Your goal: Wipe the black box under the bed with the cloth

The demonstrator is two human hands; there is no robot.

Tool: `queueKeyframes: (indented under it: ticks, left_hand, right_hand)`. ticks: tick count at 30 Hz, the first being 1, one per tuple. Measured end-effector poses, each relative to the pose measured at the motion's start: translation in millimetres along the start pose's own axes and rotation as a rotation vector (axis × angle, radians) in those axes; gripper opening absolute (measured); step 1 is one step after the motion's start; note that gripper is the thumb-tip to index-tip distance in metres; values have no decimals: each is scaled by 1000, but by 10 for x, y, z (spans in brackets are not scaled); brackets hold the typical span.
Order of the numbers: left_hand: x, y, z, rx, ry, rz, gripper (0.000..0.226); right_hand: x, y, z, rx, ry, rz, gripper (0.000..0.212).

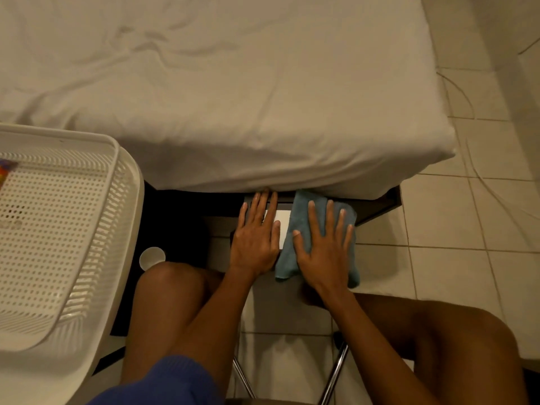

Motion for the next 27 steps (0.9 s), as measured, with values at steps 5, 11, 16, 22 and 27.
queueKeyframes:
  ticks: [5,11,16,22,27]
  left_hand:
    - [16,-11,5,1,-12,-13,58]
    - [-3,-2,-19,2,-34,6,59]
    - [9,-5,-7,-4,-33,30,60]
    - [-4,-4,-13,-16,-8,14,58]
    - [-25,-4,-25,-13,-10,21,57]
  right_hand:
    - [-6,-71,29,-61,17,15,73]
    - [-5,-75,2,-38,-11,23,74]
    - [-32,-120,59,-72,8,41,74]
    - [-26,-187,-45,-82,-12,51,78]
    - [-68,-189,-178,-47,-19,30,79]
Point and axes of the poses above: each hand's wrist, its own y-axis away from the middle knuckle, its own x-axis out of the palm, z = x × y, the point moved 3 cm from there along -y, towards the middle knuckle, and after that the axes turned 2 degrees about x, right-handed, at the moved point
